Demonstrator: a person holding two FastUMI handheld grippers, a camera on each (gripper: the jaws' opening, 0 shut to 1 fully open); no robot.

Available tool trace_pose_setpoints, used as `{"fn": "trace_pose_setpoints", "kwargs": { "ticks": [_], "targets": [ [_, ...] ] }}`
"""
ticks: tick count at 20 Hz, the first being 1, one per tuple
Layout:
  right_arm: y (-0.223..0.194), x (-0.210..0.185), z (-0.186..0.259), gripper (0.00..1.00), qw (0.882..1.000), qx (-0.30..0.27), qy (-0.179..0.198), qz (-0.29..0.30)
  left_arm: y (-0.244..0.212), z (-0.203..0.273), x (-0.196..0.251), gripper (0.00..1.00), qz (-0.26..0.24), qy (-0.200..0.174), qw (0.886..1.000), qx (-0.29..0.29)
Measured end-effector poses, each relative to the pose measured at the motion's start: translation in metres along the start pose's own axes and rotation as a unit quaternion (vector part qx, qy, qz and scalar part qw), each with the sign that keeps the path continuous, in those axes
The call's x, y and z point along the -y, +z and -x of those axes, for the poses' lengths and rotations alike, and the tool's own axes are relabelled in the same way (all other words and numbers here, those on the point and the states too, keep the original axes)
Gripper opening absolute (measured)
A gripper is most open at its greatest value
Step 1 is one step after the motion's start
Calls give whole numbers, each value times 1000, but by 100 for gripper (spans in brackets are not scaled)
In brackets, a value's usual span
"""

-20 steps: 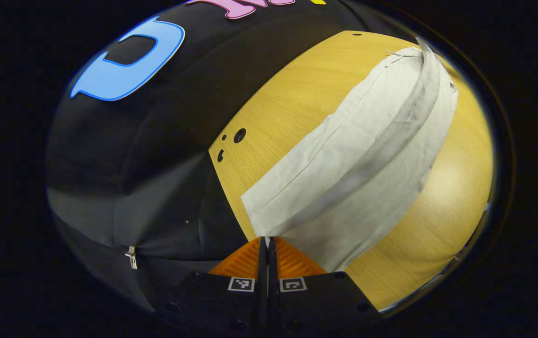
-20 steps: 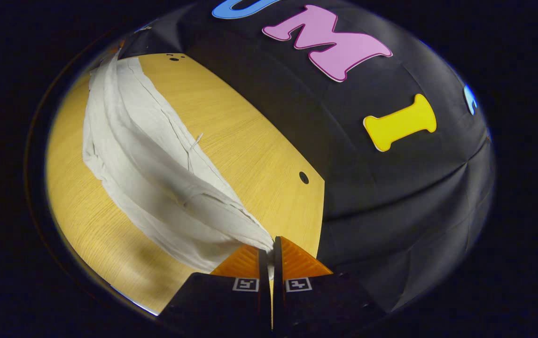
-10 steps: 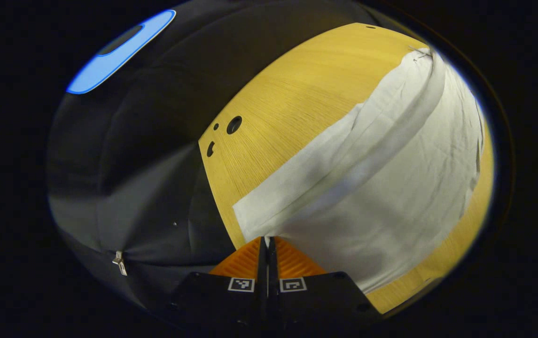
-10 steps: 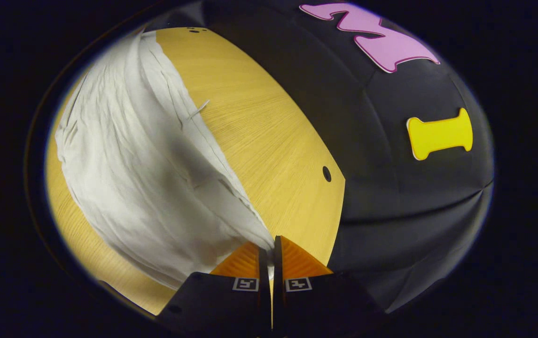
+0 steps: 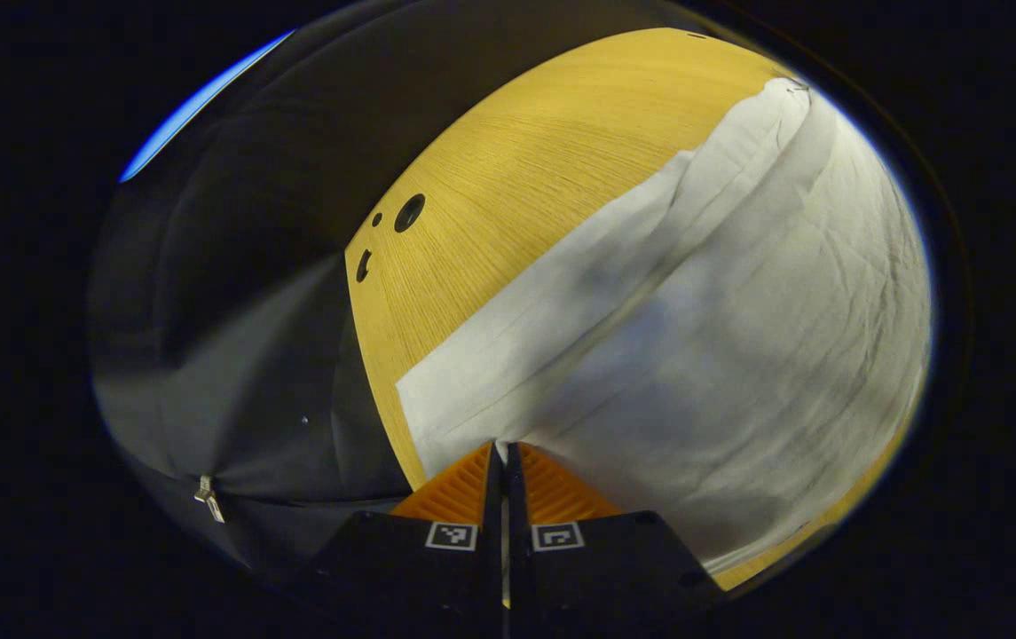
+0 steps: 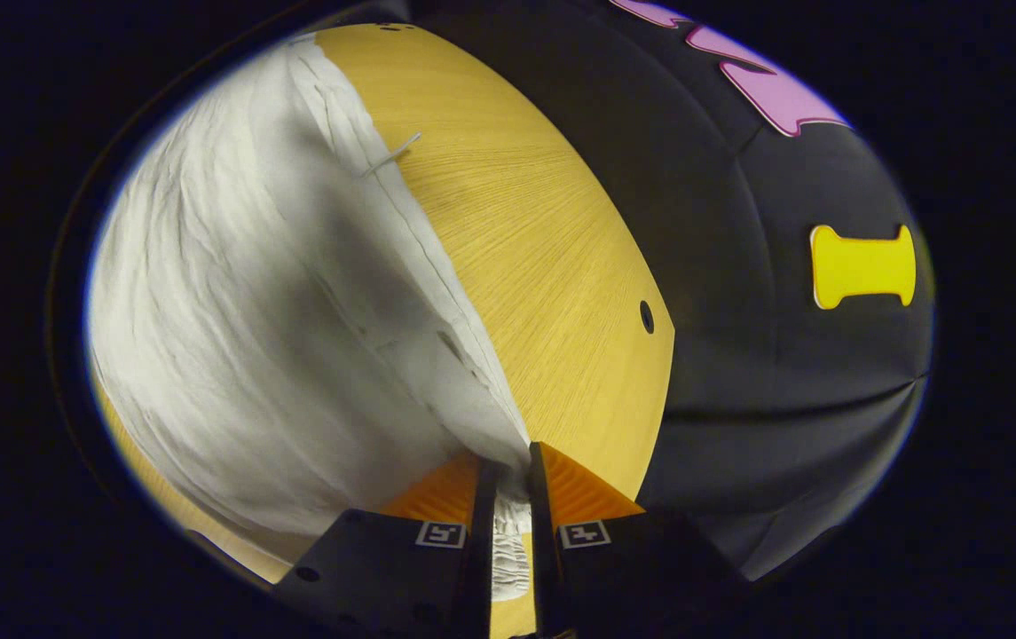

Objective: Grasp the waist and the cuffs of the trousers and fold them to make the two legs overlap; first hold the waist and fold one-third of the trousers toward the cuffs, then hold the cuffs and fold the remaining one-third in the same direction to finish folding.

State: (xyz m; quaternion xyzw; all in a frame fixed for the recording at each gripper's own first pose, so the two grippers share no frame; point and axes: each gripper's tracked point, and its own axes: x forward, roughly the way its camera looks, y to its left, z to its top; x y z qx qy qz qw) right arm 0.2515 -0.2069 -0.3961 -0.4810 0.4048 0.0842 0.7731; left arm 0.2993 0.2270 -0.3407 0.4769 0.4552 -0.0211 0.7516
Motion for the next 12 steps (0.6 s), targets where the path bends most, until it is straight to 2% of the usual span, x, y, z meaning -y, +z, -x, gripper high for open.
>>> {"fn": "trace_pose_setpoints", "kwargs": {
  "ticks": [1,2,4,5,6,7,8,9,10,12],
  "targets": [
    [0,2,2,32,1000,-2,-3,12,3,2,-8,26,-15,14,1000,5],
    [0,4,2,32,1000,0,-10,12,2,2,-16,44,-26,28,999,9],
    [-4,14,9,40,1000,8,-24,4,-3,5,-33,79,-30,54,998,14],
    [-10,17,11,48,1000,7,-26,3,-8,6,-38,97,-29,61,998,11],
    [-15,21,16,42,1000,4,-26,1,-16,7,-44,98,-28,67,997,6],
    [-21,25,20,53,1000,7,-26,-6,-23,7,-51,97,-27,77,997,5],
    [-29,29,27,60,999,14,-26,-20,-33,11,-57,96,-24,85,996,3],
    [-30,34,35,76,999,23,-23,-39,-42,15,-60,96,-17,88,996,2],
    [-34,37,43,80,997,30,-23,-61,-51,21,-62,96,-7,90,996,4],
    [-45,51,64,83,991,40,-36,-121,-63,38,-63,96,29,96,995,15]
  ]
}}
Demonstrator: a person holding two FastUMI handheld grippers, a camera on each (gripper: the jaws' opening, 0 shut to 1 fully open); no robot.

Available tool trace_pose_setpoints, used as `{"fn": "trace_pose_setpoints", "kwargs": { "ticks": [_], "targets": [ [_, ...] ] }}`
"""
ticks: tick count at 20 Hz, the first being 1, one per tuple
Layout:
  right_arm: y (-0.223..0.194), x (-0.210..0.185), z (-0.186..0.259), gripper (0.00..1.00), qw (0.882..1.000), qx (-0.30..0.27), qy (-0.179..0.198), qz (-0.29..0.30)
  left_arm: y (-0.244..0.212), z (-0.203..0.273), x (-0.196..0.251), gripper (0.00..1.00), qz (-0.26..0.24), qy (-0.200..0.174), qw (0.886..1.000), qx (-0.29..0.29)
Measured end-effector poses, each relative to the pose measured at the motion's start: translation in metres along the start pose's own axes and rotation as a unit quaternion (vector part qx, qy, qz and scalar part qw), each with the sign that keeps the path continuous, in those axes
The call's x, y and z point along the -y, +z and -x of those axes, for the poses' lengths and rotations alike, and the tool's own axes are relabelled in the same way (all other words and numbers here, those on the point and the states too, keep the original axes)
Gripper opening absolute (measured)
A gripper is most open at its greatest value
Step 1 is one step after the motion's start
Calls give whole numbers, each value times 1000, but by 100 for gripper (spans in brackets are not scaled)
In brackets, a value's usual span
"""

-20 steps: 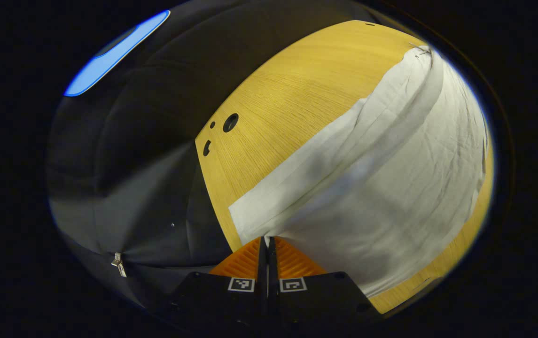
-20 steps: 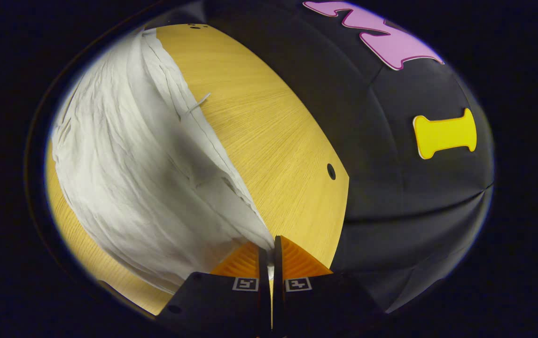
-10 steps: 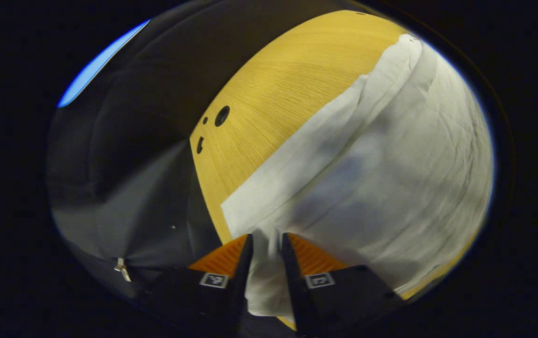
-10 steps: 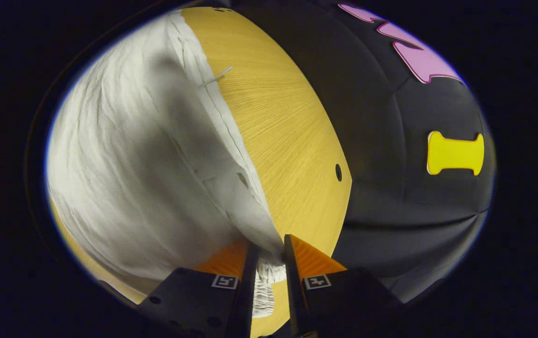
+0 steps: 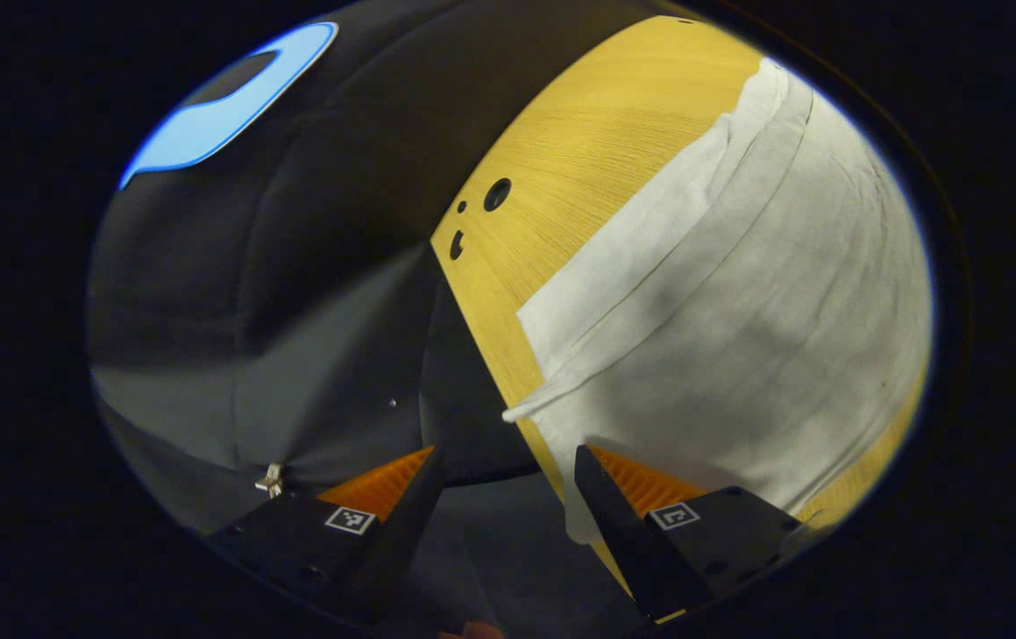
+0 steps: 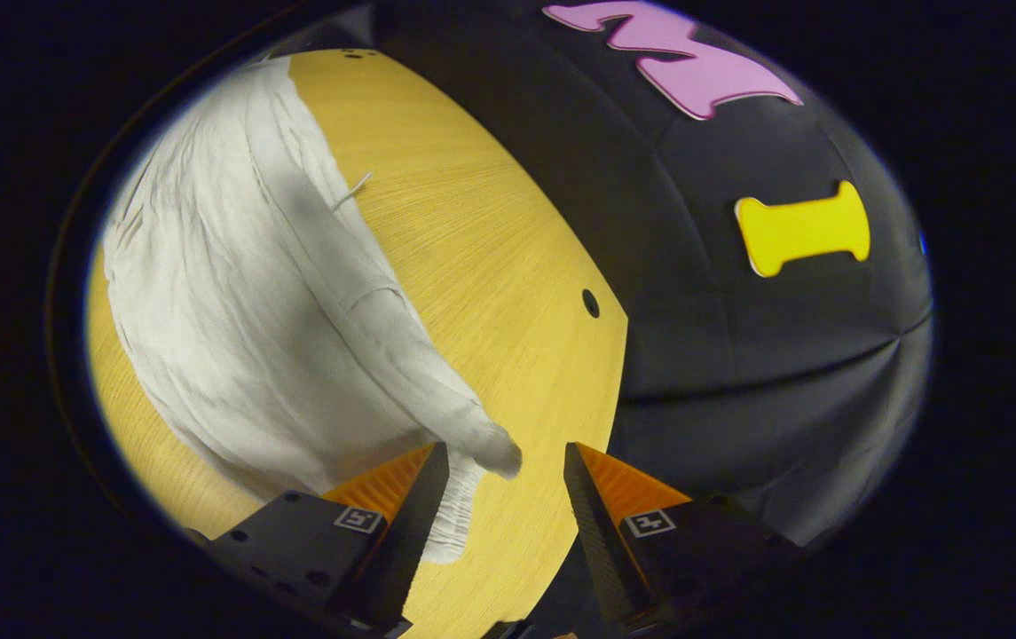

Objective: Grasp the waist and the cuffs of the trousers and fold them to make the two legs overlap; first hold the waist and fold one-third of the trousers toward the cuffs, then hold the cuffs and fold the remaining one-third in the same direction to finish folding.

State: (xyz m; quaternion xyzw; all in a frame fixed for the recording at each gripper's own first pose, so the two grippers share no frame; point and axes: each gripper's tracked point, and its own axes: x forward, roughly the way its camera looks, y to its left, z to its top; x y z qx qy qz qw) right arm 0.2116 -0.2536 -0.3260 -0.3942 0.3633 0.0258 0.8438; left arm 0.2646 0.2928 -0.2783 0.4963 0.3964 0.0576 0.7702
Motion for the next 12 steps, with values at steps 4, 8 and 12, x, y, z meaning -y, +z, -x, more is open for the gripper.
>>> {"fn": "trace_pose_setpoints", "kwargs": {
  "ticks": [4,8,12],
  "targets": [
    [-9,1,39,88,977,10,1,-214,-11,38,17,96,122,-16,992,22],
    [-17,-24,69,90,910,5,15,-414,-13,74,45,96,239,-46,969,32],
    [-28,-59,69,89,843,-19,36,-537,1,102,76,96,374,-92,922,44]
  ]
}}
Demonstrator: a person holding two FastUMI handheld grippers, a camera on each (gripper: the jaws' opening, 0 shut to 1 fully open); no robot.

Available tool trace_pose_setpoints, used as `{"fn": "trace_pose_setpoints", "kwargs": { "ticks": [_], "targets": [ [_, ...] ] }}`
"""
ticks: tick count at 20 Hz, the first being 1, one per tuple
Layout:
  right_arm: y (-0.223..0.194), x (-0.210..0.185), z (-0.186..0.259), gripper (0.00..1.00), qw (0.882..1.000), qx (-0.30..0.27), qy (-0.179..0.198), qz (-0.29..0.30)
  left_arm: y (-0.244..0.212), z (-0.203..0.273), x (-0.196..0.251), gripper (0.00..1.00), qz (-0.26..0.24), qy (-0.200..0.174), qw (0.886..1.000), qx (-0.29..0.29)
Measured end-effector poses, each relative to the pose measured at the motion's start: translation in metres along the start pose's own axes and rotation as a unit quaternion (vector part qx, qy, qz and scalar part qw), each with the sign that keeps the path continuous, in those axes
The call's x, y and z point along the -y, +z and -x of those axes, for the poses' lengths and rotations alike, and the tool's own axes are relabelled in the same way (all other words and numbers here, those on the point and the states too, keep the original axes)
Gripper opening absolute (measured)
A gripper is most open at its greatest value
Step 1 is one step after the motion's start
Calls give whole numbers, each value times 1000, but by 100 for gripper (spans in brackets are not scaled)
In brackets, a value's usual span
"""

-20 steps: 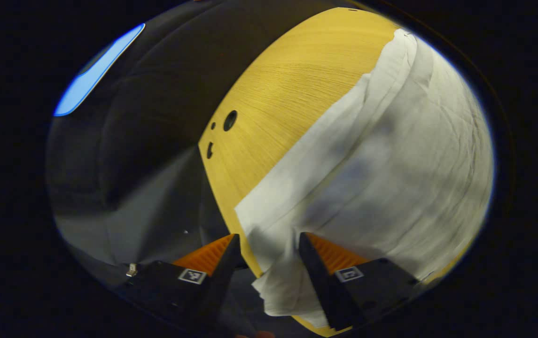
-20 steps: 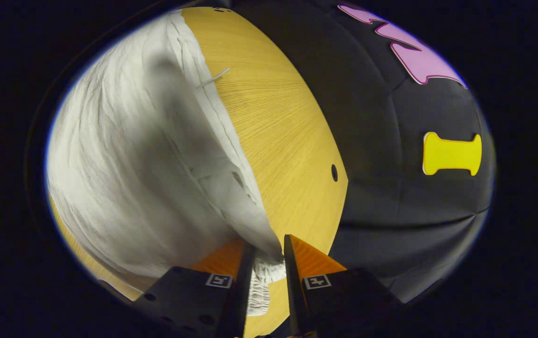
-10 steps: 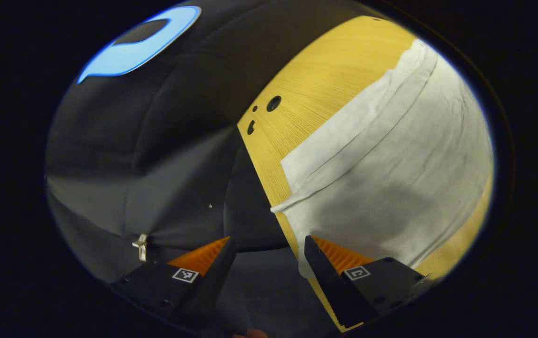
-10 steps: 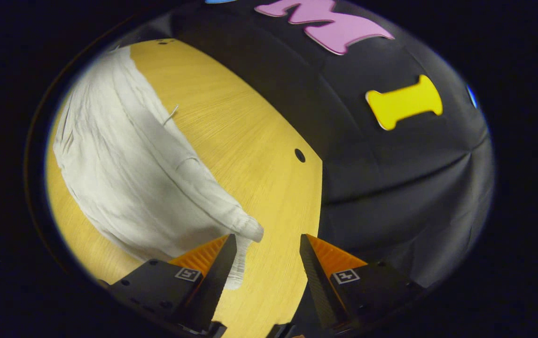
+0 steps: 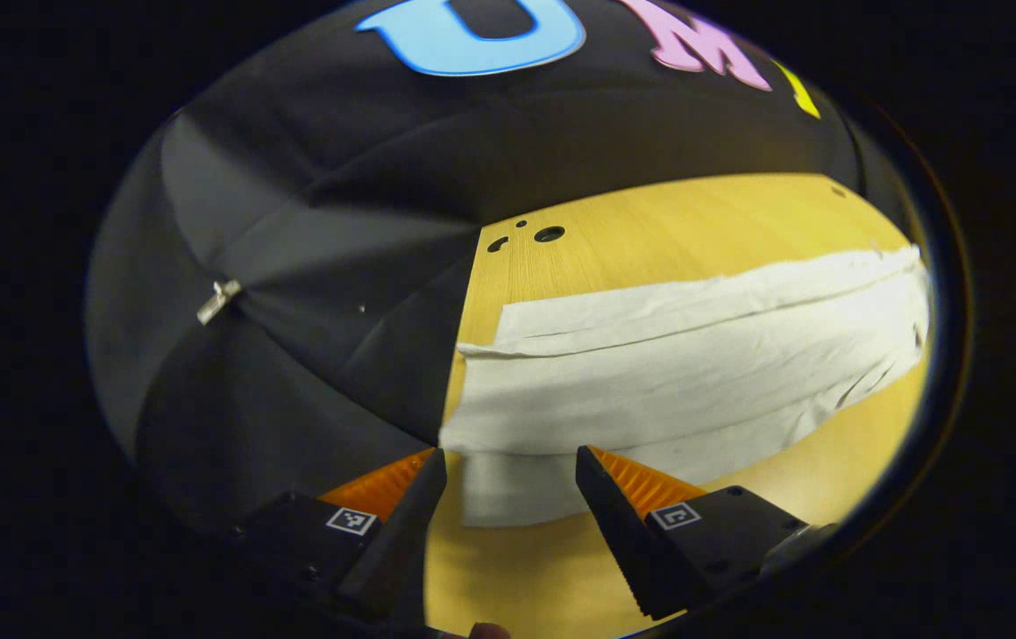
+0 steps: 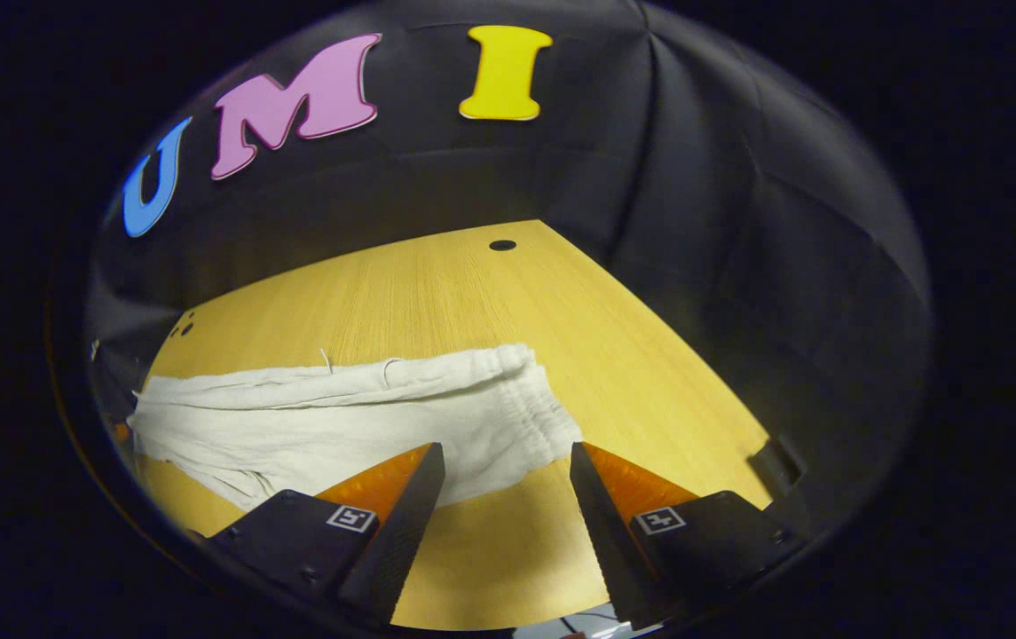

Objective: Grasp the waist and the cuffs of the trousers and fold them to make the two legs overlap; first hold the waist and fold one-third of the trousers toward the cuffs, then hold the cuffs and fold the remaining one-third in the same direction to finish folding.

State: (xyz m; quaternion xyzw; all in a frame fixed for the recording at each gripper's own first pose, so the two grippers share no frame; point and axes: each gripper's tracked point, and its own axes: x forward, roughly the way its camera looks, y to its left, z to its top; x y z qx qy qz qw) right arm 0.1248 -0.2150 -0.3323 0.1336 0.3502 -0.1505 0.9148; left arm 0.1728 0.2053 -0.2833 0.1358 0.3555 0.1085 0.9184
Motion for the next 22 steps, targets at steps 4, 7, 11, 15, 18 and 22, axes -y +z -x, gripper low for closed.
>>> {"fn": "trace_pose_setpoints", "kwargs": {
  "ticks": [4,7,11,15,18,22],
  "targets": [
    [-20,0,-10,91,989,-27,-9,-145,-2,-4,6,96,135,-31,990,-9],
    [-21,-1,-23,90,977,-28,-8,-211,-11,0,18,95,199,-51,978,-23],
    [-19,-1,-47,91,962,-34,-16,-272,-31,0,29,94,283,-73,955,-52],
    [-16,-1,-73,90,952,-46,-44,-299,-45,-2,24,95,331,-80,938,-72],
    [-23,9,-78,71,943,-48,-68,-323,-50,-8,27,95,355,-86,927,-83],
    [-27,4,-74,9,917,-36,-43,-395,-43,-25,29,95,395,-92,911,-78]
  ]
}}
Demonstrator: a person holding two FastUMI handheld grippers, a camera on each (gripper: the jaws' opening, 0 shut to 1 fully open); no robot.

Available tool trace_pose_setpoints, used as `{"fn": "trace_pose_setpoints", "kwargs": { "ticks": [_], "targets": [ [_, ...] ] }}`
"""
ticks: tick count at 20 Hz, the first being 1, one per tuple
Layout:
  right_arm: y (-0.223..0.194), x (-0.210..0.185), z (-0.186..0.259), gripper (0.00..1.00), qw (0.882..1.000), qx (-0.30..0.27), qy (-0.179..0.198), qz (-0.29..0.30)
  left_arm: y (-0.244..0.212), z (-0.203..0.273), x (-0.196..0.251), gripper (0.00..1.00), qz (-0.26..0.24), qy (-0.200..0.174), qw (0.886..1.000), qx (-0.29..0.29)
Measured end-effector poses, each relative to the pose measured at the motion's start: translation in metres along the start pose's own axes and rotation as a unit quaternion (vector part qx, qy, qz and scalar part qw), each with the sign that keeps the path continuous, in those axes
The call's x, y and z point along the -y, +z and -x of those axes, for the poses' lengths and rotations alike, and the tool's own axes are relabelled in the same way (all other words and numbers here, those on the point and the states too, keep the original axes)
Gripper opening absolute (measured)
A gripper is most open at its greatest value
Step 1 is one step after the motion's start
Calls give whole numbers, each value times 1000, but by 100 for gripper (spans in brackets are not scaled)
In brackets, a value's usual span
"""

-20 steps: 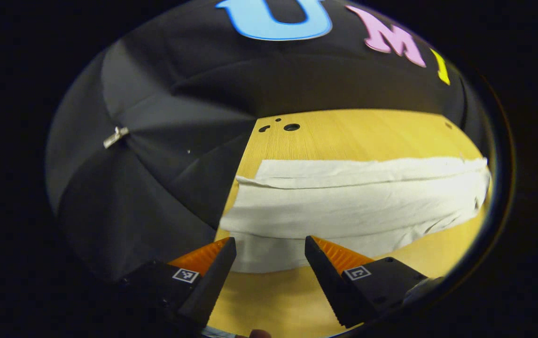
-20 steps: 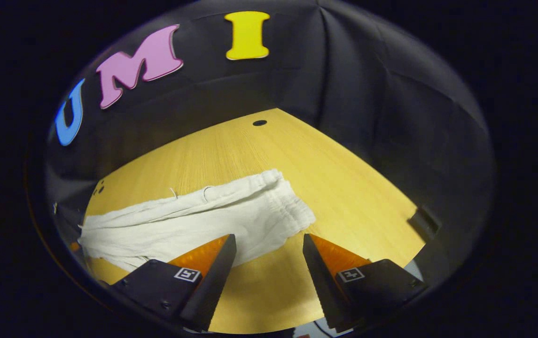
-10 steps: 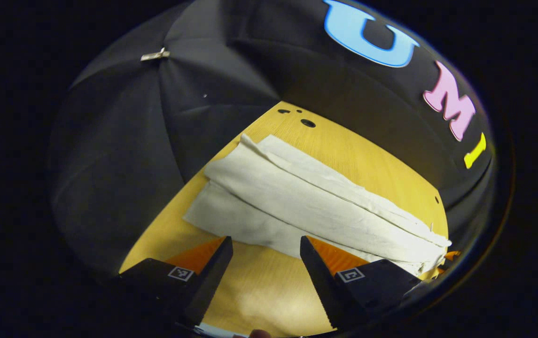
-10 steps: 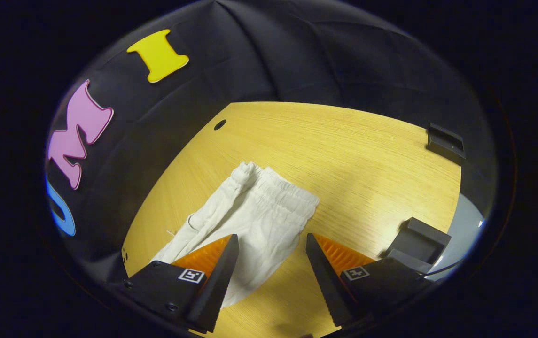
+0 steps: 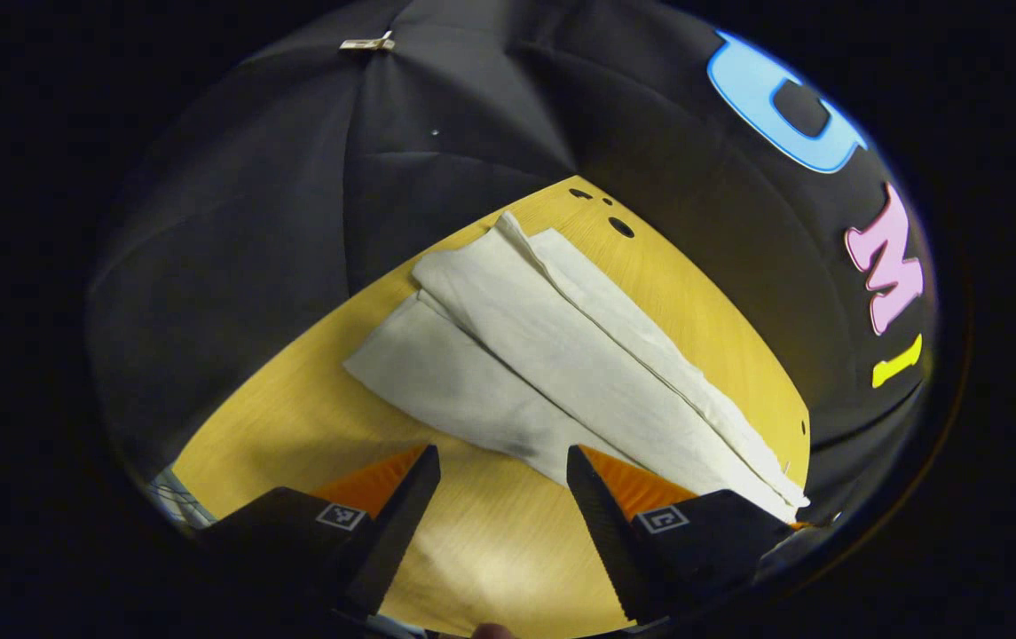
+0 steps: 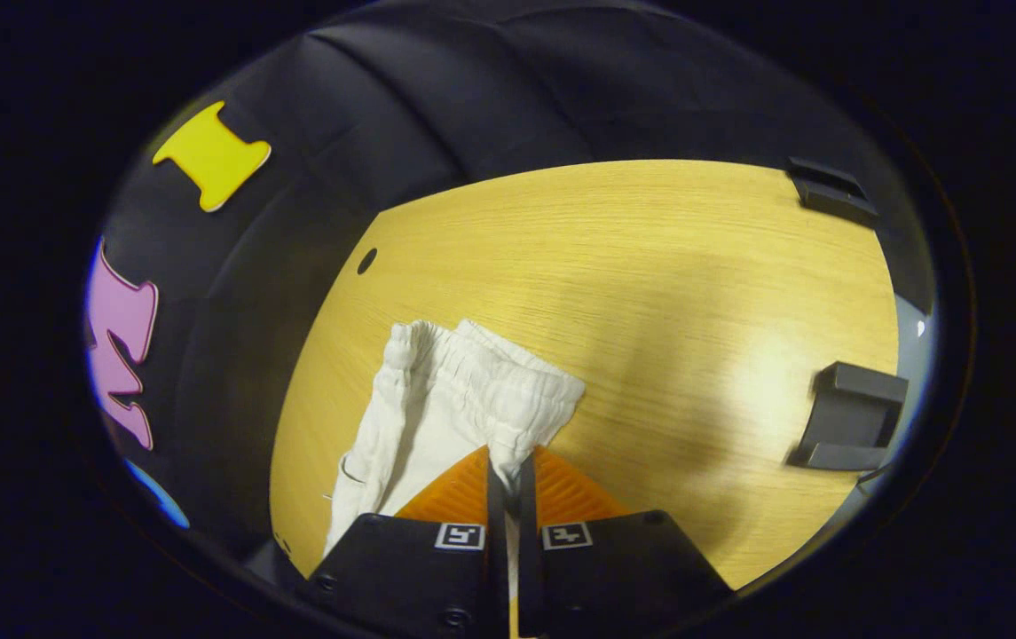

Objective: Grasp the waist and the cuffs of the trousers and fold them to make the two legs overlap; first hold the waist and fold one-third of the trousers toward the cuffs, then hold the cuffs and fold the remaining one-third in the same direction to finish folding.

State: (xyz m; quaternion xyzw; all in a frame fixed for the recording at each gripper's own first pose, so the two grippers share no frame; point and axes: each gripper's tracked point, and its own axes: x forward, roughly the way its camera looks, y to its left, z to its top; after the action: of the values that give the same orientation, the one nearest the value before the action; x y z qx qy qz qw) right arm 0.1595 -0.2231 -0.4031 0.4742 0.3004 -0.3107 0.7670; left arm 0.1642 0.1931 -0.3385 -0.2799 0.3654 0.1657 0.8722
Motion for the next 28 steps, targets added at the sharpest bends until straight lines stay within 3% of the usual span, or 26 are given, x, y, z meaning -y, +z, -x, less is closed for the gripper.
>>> {"fn": "trace_pose_setpoints", "kwargs": {
  "ticks": [7,12,13,14,15,17,19,22,28],
  "targets": [
    [-5,1,-6,9,993,-9,-1,115,38,-28,22,95,116,-29,993,8],
    [-5,0,-7,8,993,-9,9,115,59,-55,38,92,159,-32,987,10],
    [-5,1,-7,8,993,-9,10,115,62,-63,40,89,163,-33,986,10],
    [-7,1,-7,8,993,-8,12,116,60,-71,39,77,166,-29,986,7],
    [-7,1,-7,8,993,-9,13,117,57,-76,34,57,168,-20,986,0],
    [-6,0,-7,8,993,-10,18,115,59,-67,34,18,193,-39,980,6],
    [1,-3,-3,8,993,-2,30,112,57,-70,36,9,218,-49,975,11],
    [10,-9,5,8,991,16,57,123,51,-72,36,9,205,-50,977,10],
    [32,-55,62,8,969,63,131,201,32,-80,44,8,201,-56,978,7]
  ]
}}
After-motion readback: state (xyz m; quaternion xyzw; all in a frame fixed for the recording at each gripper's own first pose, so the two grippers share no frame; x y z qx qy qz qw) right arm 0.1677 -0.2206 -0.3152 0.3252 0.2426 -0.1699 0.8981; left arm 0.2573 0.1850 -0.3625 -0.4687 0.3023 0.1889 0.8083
